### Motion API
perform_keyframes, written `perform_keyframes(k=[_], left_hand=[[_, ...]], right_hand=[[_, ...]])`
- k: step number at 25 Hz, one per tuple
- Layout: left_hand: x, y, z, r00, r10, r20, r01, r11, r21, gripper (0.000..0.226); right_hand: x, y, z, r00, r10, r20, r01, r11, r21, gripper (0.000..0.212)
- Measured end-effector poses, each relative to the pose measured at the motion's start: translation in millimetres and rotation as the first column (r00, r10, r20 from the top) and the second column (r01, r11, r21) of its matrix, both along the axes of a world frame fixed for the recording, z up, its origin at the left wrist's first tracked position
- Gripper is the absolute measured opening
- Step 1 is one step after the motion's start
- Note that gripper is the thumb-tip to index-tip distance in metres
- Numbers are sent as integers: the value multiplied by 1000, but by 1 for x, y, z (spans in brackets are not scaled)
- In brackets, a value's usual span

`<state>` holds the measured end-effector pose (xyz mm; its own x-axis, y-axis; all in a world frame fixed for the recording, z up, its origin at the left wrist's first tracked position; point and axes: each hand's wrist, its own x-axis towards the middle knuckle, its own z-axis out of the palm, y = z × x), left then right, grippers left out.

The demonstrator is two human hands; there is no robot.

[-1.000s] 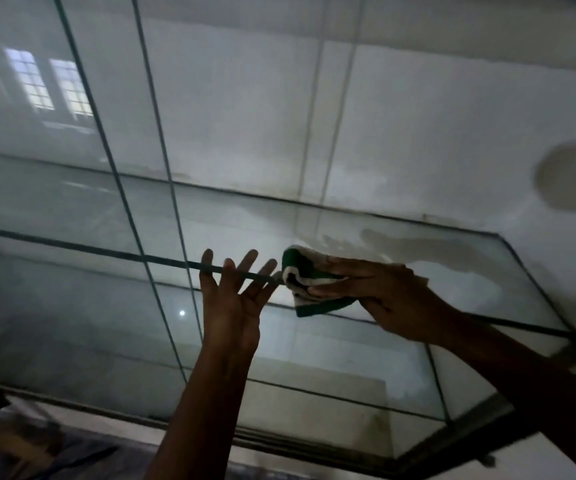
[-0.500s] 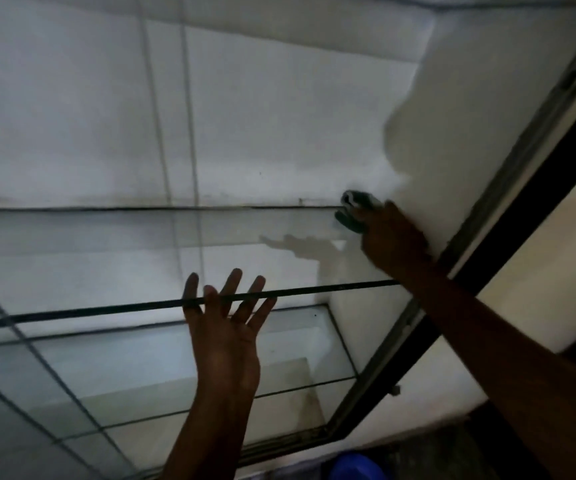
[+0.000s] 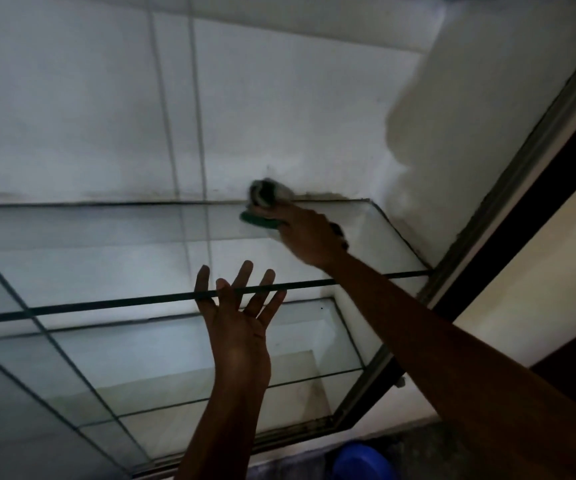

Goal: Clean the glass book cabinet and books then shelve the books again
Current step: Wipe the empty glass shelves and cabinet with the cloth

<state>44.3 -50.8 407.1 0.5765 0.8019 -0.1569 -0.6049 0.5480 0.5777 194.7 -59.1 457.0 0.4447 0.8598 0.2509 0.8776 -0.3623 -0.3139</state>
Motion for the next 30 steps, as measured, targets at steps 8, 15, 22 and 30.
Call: perform_keyframes(k=[8,15,22,30], left_hand=[[-18,5,1,993,-109,40,111,993,-44,61],[-76,-4,-38,971,-4,-237,55,976,210,52],[-129,25,-116,346,729,-590,-186,670,719,91],[-108,106,-146,13,780,-625,-233,611,757,118]], right_hand=[[-55,-41,-7,964,243,-107,-236,969,74,41],[-63,-99,-27,880,390,-271,-371,921,121,39],[-73,-53,-119,704,391,-592,-293,920,260,51],[-53,68,-168,700,410,-585,-339,911,233,37]])
